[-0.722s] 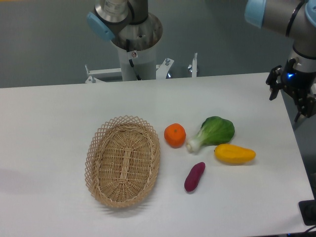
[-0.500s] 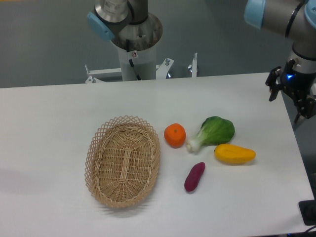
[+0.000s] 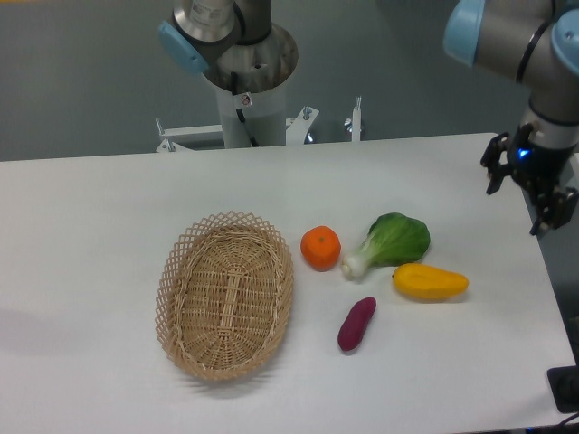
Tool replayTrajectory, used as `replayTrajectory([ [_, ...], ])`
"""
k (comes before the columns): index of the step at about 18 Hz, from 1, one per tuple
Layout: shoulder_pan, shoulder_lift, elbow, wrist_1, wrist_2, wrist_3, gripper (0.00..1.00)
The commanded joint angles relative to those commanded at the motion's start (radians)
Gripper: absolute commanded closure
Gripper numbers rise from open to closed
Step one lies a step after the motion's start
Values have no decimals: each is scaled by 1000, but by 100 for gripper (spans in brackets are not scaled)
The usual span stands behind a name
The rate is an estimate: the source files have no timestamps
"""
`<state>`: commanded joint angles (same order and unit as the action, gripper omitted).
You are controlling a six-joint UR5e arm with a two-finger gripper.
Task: Pick up the mango from the table
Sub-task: 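Move the open gripper down over the yellow mango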
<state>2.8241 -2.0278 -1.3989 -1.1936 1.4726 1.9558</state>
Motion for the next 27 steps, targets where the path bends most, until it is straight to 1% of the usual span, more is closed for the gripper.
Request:
replayTrajectory([
  [3, -9, -18, -64, 112, 35, 2, 0],
  [5, -37, -32, -98, 190, 58, -11, 0],
  [6, -48, -40, -106, 201, 66, -17, 0],
  [8, -51, -42, -127, 203, 63, -38, 0],
  [10, -55, -52, -135, 216, 63, -46, 0],
  [12, -84, -64, -138, 261, 78, -40, 0],
  [14, -109, -80, -143, 279, 112, -49, 0],
  [15, -126, -80, -170, 294, 145, -48, 0],
  [18, -132, -83, -195, 327, 149, -38, 0],
  [22, -144, -86, -256, 422, 149, -35, 0],
  [27, -147, -95, -266, 434, 150, -41, 0],
])
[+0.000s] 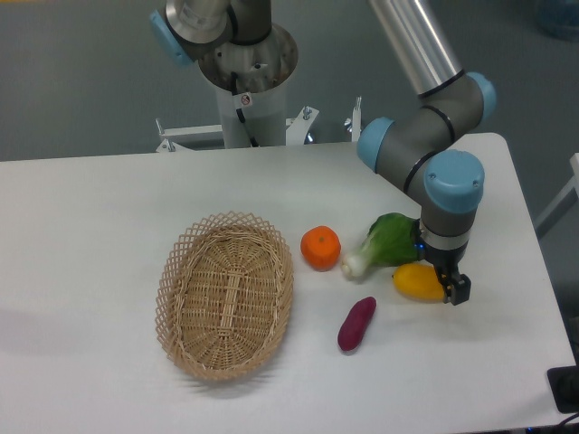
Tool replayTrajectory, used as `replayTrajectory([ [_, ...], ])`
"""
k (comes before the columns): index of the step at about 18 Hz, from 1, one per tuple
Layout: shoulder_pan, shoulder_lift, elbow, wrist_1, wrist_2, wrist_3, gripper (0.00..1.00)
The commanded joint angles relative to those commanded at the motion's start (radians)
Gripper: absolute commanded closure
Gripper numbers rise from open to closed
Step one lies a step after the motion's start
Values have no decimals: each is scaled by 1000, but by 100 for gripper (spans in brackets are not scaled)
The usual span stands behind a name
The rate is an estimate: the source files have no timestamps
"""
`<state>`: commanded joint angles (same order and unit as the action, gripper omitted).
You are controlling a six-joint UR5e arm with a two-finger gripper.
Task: Pick up the mango from the table
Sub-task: 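Move the open gripper down over the yellow mango, then close the gripper around the yellow mango, then lift the grasped mango up off the table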
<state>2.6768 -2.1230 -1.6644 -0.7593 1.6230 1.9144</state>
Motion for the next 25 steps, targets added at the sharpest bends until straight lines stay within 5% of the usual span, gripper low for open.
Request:
replayTrajectory([
  [4, -8, -9, 5, 3, 0, -3, 1],
  [8, -9, -9, 2, 15, 0, -5, 35],
  [12, -8, -6, 5, 14, 0, -9, 51],
  [22, -3, 41, 72, -8, -99, -132, 55],
  [25, 0, 69, 133, -113, -173, -201, 55],
])
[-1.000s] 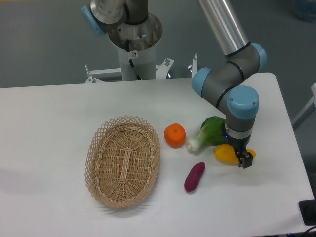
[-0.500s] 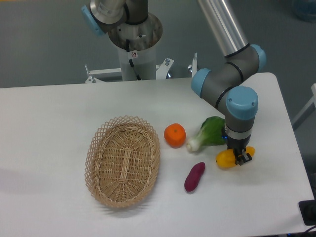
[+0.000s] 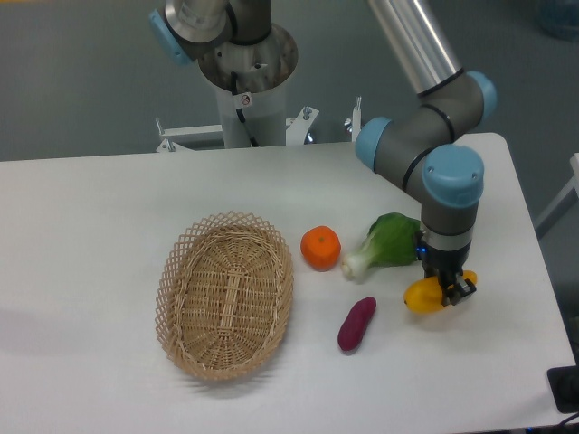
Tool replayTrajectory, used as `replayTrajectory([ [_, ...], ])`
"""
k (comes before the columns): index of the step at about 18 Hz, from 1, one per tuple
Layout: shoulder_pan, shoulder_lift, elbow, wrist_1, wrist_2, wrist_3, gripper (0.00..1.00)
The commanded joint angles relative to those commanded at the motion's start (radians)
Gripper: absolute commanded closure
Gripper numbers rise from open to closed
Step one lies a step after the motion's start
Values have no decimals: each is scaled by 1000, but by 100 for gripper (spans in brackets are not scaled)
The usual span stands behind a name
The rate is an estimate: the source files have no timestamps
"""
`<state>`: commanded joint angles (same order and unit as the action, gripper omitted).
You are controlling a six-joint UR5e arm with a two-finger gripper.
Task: Pick up the mango from the table
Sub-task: 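Lift the grasped mango up off the table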
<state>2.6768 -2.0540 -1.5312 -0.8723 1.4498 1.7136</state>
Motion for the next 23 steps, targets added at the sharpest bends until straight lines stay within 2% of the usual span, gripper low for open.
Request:
replayTrajectory([
  [4, -38, 28, 121, -150, -38, -133, 55],
  [7, -51, 49, 212, -301, -84, -183, 55],
  [12, -26, 106, 256, -442, -100, -197, 55],
  [19, -3, 144, 261, -484, -98, -178, 55],
  [23, -2, 149, 258, -484, -95, -161, 54],
])
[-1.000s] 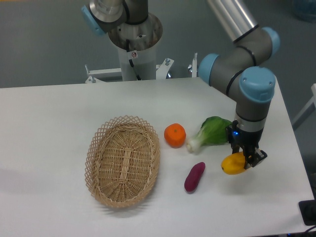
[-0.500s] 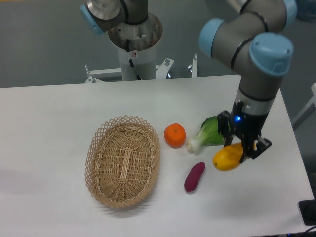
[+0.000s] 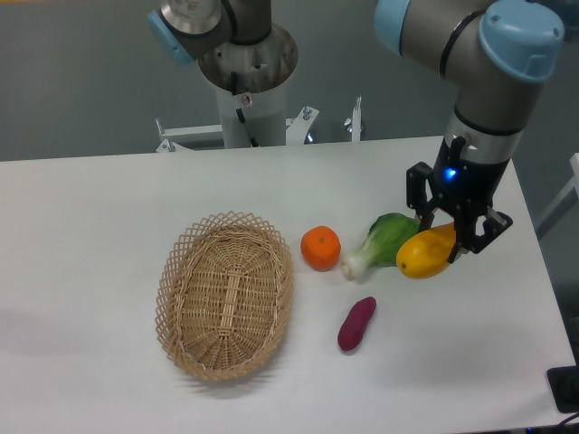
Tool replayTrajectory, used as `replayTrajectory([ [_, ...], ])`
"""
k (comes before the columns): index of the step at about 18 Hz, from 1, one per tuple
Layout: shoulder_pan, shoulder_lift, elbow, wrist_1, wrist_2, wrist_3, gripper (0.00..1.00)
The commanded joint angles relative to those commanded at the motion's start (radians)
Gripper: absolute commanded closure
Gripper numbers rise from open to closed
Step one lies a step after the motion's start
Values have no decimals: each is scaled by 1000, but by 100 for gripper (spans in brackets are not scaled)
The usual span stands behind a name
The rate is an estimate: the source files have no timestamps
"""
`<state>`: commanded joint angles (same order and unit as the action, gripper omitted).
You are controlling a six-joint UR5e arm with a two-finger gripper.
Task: Pick up the mango from the table
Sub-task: 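Lift the grasped mango up off the table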
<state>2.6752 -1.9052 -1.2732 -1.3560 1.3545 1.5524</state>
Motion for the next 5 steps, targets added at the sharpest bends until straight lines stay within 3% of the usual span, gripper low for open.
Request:
replayTrajectory([
  [5, -3, 0, 2, 3, 2, 0, 54],
])
